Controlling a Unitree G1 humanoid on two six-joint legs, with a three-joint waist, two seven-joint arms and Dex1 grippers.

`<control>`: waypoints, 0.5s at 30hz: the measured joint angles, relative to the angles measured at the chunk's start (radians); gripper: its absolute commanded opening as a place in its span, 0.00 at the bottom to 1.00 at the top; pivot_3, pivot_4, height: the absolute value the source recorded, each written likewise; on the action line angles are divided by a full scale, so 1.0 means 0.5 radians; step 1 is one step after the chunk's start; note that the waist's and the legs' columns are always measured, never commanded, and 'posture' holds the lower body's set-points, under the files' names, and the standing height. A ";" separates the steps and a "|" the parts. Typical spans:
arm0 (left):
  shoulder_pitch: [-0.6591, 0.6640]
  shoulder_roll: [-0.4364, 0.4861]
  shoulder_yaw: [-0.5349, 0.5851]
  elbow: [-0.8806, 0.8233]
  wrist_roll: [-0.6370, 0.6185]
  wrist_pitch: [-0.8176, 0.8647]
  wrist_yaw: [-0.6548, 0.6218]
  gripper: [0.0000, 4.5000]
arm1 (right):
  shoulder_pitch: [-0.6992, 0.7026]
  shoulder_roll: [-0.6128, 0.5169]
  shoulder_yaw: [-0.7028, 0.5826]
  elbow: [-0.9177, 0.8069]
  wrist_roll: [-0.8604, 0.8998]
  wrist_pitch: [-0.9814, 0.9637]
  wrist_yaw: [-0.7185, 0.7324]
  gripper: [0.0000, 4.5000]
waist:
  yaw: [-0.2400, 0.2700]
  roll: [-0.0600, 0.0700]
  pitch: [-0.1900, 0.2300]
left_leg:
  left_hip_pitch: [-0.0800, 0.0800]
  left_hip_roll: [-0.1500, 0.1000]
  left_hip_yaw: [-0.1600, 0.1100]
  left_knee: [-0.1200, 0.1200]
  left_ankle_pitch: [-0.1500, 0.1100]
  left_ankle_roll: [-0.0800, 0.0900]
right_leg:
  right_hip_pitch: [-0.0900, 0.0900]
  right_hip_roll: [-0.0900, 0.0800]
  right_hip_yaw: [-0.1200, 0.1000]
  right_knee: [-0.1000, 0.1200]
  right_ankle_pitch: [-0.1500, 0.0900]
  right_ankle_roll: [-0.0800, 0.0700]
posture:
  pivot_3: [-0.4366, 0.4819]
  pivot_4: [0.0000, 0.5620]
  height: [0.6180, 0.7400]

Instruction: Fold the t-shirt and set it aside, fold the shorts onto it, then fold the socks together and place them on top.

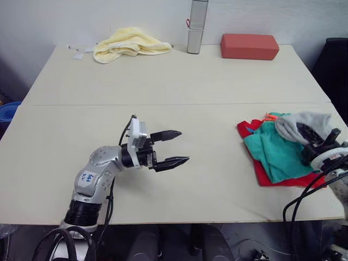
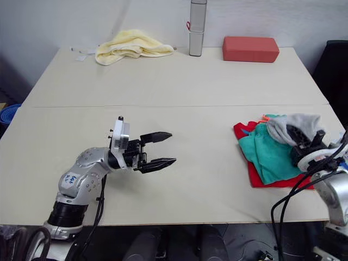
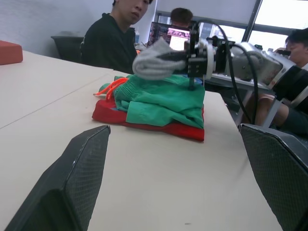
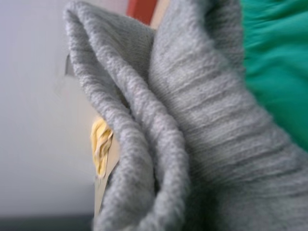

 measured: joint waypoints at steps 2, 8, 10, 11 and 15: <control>-0.002 0.004 0.000 0.003 -0.002 0.000 -0.008 1.00 | 0.008 0.002 0.000 -0.017 -0.015 -0.058 -0.015 0.09 | -0.005 0.002 0.000 | 0.000 0.000 -0.001 -0.001 0.000 0.000 | 0.000 0.001 0.000 0.000 0.000 0.000 | 0.48 0.27 1.00; -0.002 0.017 0.029 0.004 -0.006 -0.002 -0.017 1.00 | 0.050 0.072 0.026 -0.073 -0.153 -0.215 -0.092 0.09 | 0.003 0.002 0.000 | 0.000 0.000 -0.001 0.000 0.000 0.000 | 0.000 0.001 0.001 0.000 0.000 0.000 | 0.48 0.27 1.00; -0.002 0.020 0.041 0.005 -0.006 -0.005 -0.023 1.00 | 0.068 0.082 0.057 -0.072 -0.138 -0.210 -0.142 0.09 | 0.003 0.002 0.000 | 0.000 0.000 -0.002 0.000 0.000 0.000 | 0.000 0.000 0.001 -0.001 0.000 0.000 | 0.48 0.27 1.00; -0.002 0.020 0.043 0.005 -0.006 -0.006 -0.028 1.00 | 0.072 0.082 0.061 -0.071 -0.121 -0.207 -0.170 0.09 | 0.002 0.002 0.000 | 0.000 0.000 -0.002 0.000 0.000 0.000 | 0.000 0.000 0.001 -0.001 0.000 0.000 | 0.48 0.27 1.00; -0.005 0.018 0.043 0.007 -0.004 -0.041 -0.039 1.00 | 0.068 0.056 0.073 -0.044 -0.045 -0.195 -0.285 0.28 | 0.000 0.002 0.000 | 0.000 0.000 -0.002 0.000 0.000 0.000 | 0.000 0.001 0.001 -0.001 0.000 0.000 | 0.48 0.27 1.00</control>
